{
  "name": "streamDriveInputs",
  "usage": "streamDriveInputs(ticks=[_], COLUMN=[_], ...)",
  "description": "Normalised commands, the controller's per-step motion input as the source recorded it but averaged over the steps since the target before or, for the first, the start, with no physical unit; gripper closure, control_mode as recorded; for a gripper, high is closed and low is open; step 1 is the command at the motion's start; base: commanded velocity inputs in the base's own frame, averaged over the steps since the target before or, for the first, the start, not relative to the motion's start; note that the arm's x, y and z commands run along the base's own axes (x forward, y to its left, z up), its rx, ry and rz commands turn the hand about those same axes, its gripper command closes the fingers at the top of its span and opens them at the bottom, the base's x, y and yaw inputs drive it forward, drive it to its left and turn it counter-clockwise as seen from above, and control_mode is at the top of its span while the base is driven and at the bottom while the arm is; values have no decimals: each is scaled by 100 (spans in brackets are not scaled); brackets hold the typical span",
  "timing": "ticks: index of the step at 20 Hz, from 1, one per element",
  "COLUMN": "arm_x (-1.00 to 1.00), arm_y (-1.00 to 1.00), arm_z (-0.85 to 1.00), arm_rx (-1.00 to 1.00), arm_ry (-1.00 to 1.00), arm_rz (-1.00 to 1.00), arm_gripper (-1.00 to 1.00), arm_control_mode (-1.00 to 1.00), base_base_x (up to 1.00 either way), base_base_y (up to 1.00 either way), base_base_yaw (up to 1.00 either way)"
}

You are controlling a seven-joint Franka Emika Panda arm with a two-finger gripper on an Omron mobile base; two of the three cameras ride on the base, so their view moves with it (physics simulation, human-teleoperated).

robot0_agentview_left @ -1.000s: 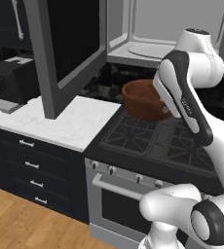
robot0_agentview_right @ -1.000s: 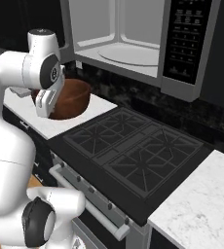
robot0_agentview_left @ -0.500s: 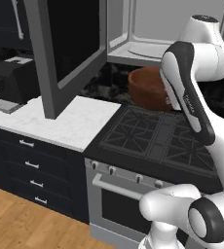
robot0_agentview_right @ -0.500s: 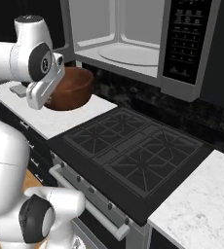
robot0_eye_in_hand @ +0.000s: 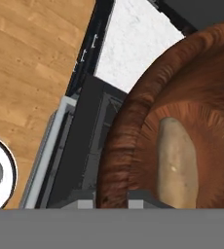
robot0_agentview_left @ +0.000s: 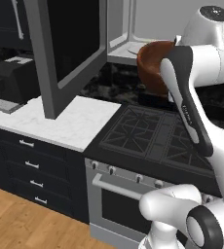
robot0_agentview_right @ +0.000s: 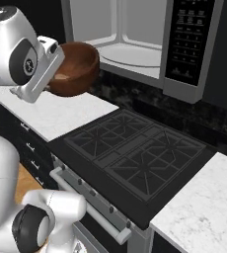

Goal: Pick the sweet potato from the sink and place it in the bowl. Then pick the bowl and place it in the microwave. Then close the microwave door and press the start button.

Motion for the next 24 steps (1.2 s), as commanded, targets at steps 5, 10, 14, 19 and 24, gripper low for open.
streamDriveInputs(ticks=[5, 10, 14, 19, 24], arm_x=[13, 32, 69, 87, 86], arm_y=[-4, -17, -32, -31, -29], arm_z=[41, 42, 17, 13, 12], arm_rx=[0, 0, 0, 0, 0], arm_ry=[-15, -1, 0, 1, 1], arm_rz=[-6, -1, 0, 0, -4], arm_gripper=[100, 100, 100, 100, 100], arm_control_mode=[-100, -100, -100, -100, -100], base_base_x=[0, 0, 0, 0, 0], base_base_y=[0, 0, 0, 0, 0], base_base_yaw=[0, 0, 0, 0, 0])
